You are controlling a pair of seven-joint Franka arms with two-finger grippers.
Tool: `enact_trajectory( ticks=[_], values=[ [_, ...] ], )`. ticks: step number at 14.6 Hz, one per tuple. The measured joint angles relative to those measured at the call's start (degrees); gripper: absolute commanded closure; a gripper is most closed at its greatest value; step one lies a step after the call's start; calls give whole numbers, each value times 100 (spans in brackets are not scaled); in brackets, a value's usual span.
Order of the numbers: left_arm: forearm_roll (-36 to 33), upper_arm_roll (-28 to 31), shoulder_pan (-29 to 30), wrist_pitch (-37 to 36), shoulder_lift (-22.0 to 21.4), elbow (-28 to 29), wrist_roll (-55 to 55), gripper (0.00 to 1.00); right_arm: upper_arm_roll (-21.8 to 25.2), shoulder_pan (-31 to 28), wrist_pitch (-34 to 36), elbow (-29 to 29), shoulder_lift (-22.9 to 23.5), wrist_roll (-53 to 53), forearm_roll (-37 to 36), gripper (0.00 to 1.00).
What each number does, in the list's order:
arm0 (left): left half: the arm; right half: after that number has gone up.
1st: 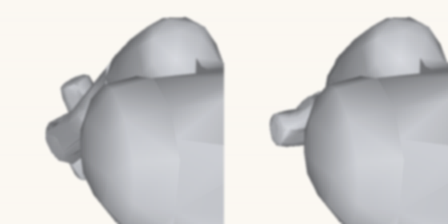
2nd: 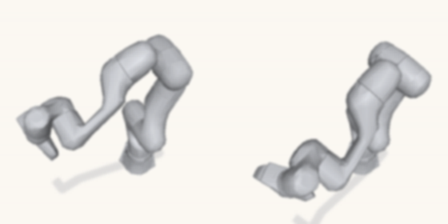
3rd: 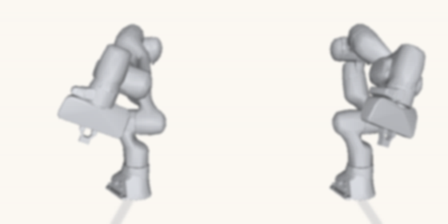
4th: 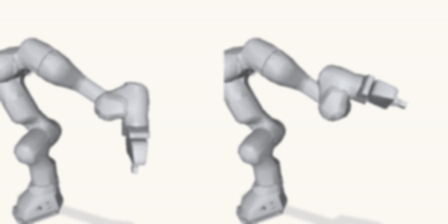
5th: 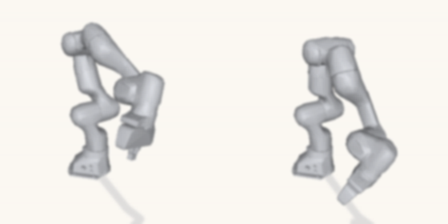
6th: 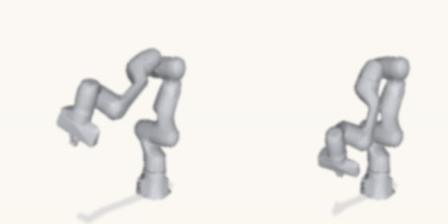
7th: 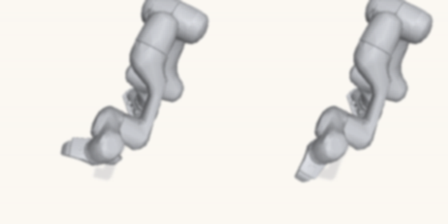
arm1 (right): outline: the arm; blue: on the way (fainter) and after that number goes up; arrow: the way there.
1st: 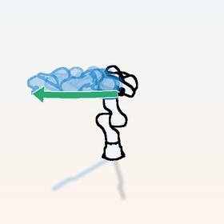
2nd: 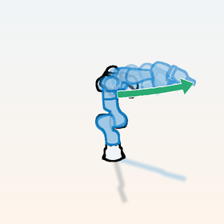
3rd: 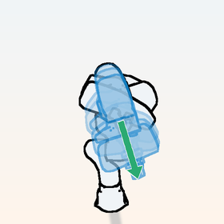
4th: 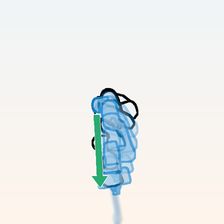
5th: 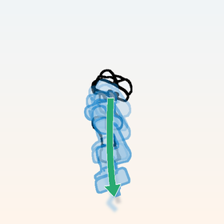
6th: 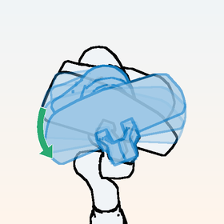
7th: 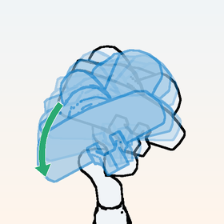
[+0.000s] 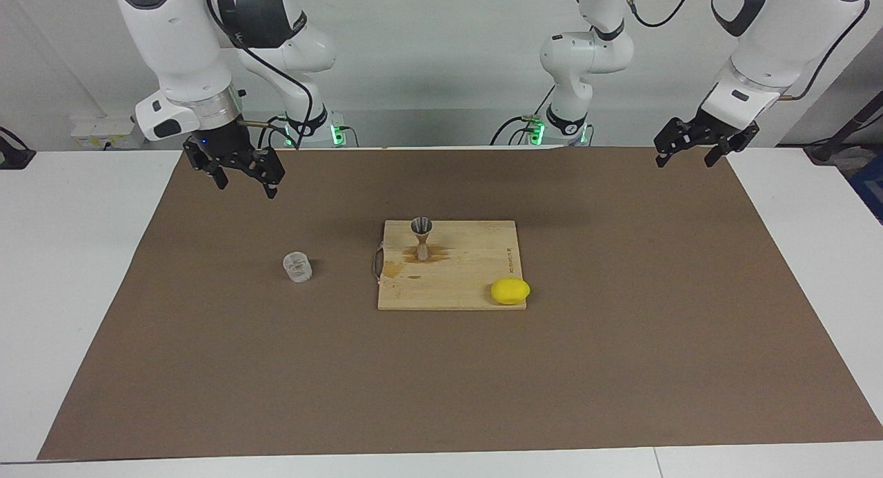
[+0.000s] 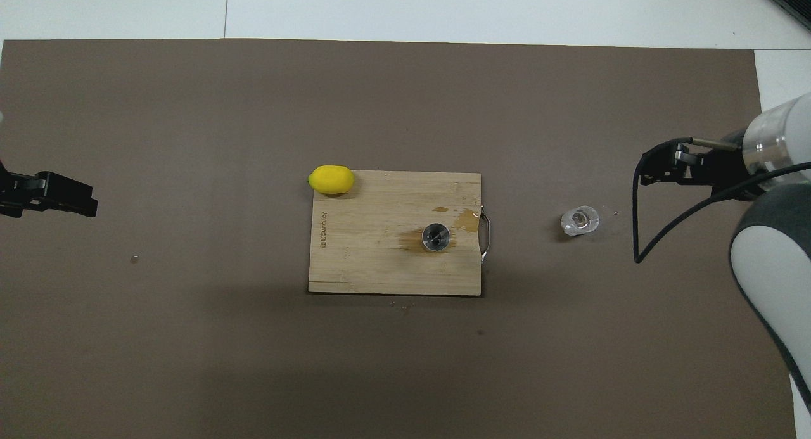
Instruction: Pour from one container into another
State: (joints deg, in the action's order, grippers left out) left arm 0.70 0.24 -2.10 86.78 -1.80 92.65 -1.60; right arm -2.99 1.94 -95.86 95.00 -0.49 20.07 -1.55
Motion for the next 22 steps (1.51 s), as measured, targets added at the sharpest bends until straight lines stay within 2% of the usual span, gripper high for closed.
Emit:
enact_trajectory(
  ticks=[3, 9, 22],
  values=[
    [0, 0, 0, 14, 0, 0, 1, 0, 60, -15, 478, -377, 144, -13, 0, 1],
    [0, -1, 0, 19, 0, 0, 1, 0, 67, -88, 779, -423, 184, -146, 4, 1],
    [0, -3, 0, 23, 0, 0, 2, 0, 53, -85, 569, -195, 158, -370, 76, 1]
  ],
)
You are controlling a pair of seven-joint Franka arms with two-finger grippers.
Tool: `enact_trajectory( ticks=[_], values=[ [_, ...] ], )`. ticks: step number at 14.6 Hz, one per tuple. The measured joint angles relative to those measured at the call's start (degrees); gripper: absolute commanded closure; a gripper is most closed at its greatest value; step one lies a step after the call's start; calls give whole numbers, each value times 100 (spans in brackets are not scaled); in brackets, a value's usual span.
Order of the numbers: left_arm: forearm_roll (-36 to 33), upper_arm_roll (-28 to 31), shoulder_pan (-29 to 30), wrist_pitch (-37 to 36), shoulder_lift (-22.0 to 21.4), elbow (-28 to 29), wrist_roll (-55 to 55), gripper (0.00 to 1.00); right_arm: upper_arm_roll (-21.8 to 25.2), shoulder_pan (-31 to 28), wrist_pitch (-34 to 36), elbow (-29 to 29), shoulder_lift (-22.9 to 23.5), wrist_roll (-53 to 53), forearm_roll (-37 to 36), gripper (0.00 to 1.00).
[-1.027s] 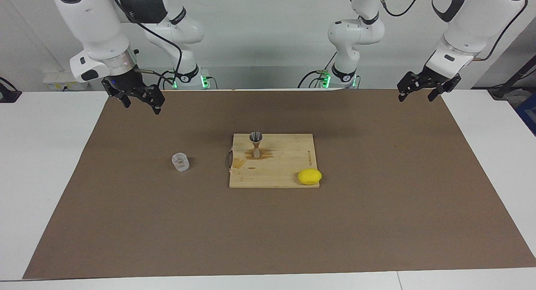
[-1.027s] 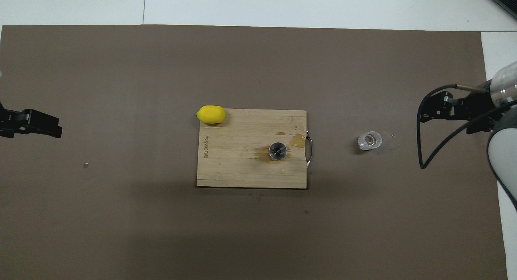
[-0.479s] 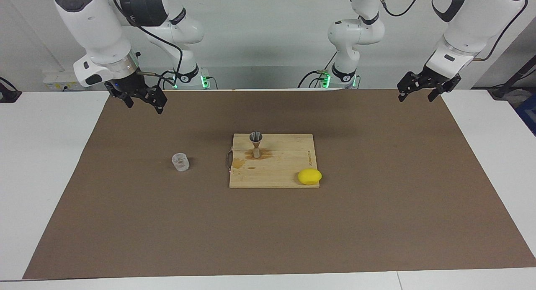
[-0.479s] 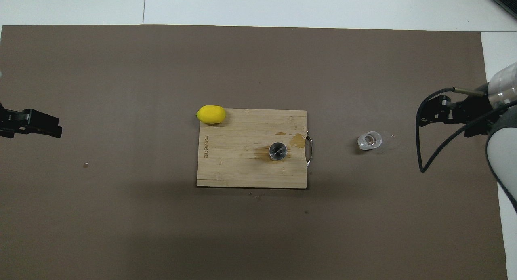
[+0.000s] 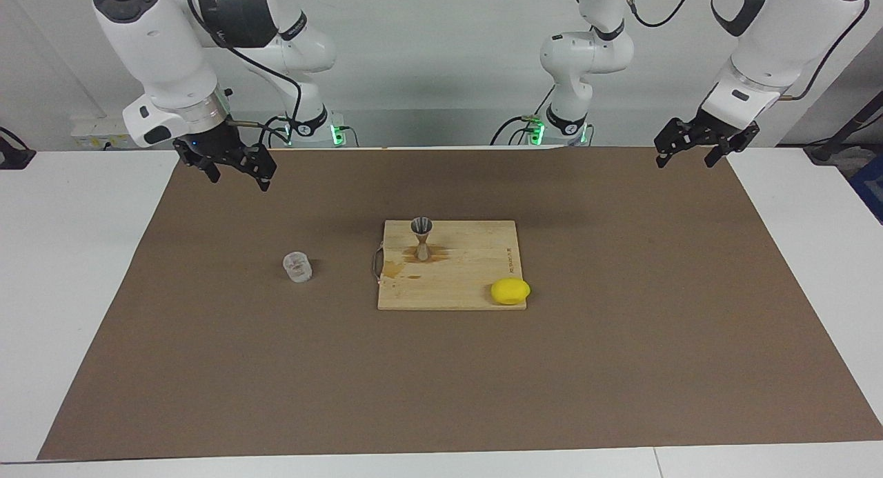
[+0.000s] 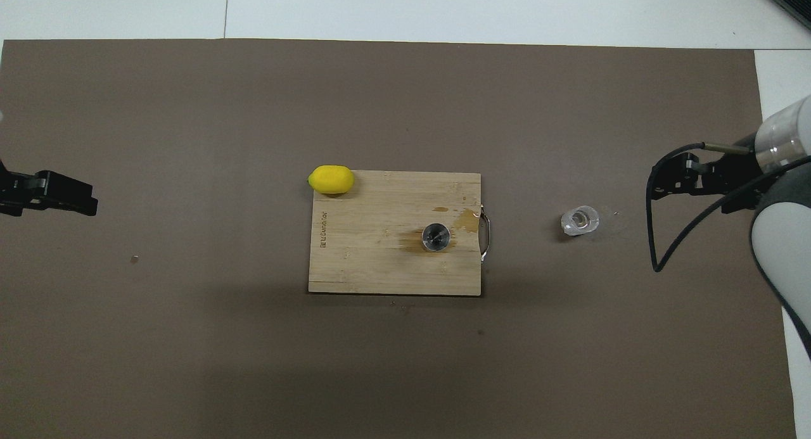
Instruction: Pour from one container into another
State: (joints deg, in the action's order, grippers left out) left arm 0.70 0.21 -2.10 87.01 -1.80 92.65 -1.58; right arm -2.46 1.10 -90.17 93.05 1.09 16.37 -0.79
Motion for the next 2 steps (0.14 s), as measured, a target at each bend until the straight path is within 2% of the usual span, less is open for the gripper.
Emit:
enact_trajectory(
  ticks=[2],
  values=[
    [0, -1, 0, 0, 0, 0, 0, 0, 0, 0, -4, 0, -3, 0, 0, 1]
  ],
)
